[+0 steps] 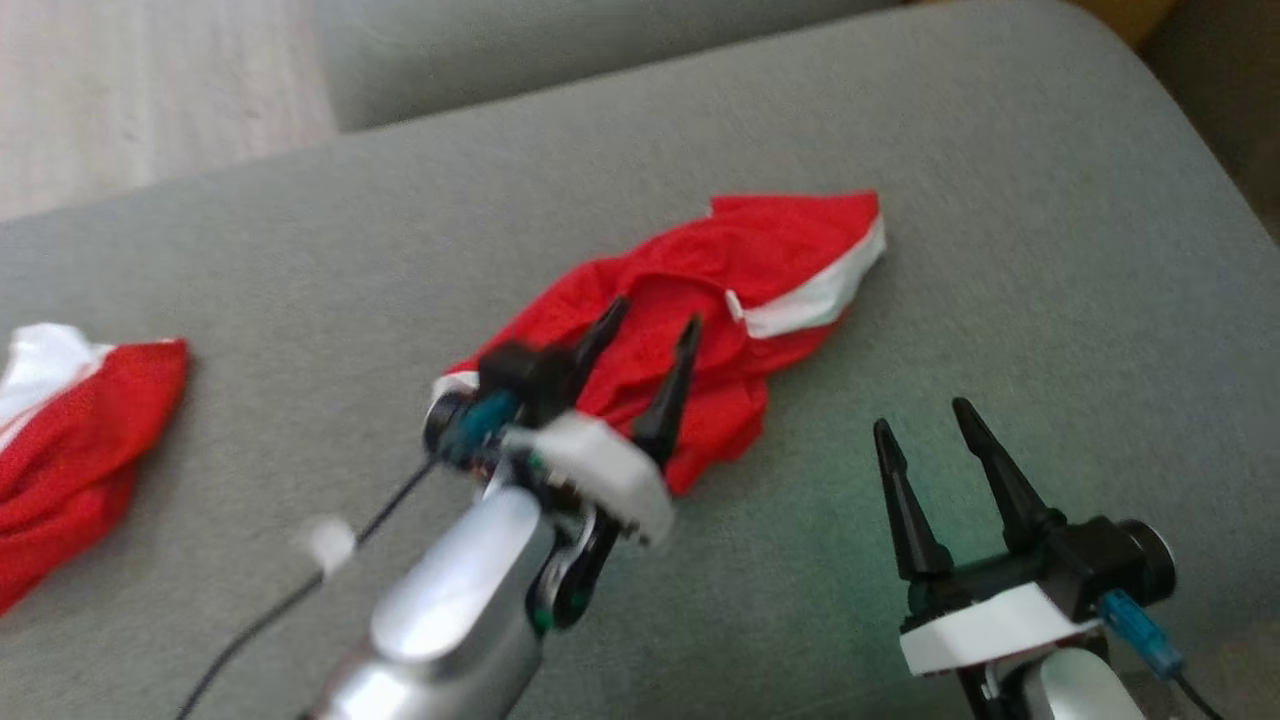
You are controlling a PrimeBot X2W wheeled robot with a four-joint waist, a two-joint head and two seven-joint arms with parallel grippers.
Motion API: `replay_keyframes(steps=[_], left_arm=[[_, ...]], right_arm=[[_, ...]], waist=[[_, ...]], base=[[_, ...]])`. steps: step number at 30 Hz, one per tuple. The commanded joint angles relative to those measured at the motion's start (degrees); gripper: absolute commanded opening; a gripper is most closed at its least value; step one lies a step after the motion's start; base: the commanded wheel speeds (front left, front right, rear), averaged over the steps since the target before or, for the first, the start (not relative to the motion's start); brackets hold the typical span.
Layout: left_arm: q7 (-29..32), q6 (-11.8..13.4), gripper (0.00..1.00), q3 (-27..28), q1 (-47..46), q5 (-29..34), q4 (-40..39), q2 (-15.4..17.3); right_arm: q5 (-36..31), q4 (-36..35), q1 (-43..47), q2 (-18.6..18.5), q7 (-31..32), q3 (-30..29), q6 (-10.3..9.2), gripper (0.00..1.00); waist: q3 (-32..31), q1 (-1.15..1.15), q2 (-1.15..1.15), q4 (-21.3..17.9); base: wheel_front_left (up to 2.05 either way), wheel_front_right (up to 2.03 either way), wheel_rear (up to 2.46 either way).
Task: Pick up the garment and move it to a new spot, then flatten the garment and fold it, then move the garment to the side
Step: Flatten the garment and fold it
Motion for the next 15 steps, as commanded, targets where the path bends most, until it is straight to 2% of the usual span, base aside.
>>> replay_keyframes(steps=[1, 4, 10, 15], left_arm=[[0.9, 0.0, 1.0, 0.3, -3.7, -1.5, -0.9, 0.0], [5.5, 0.3, 1.0, -3.9, -8.3, -8.5, 1.1, 0.0], [11.4, 2.9, 1.0, -9.0, -14.9, -18.1, 6.8, 0.0], [10.2, 4.5, 1.0, -10.0, -18.3, -21.4, 12.0, 0.0]], right_arm=[[-0.1, -2.0, -2.4, -0.2, -0.4, 1.7, 0.43, 1.0], [0.3, -2.1, -3.3, -0.2, -0.4, 2.5, 0.43, 1.0], [1.4, -2.5, -4.2, -0.2, -0.4, 3.6, 0.43, 1.0], [1.6, -2.4, -4.5, -0.2, -0.4, 4.3, 0.43, 1.0]], waist=[[3.5, -0.02, 0.0, -3.2], [5.4, -0.02, 0.0, -5.0], [7.5, -0.02, 0.0, -8.3], [8.1, -0.02, 0.0, -10.3]], base=[[0.0, 0.0, 0.0], [0.0, 0.0, 0.0], [0.0, 0.0, 0.0], [0.0, 0.0, 0.0]])
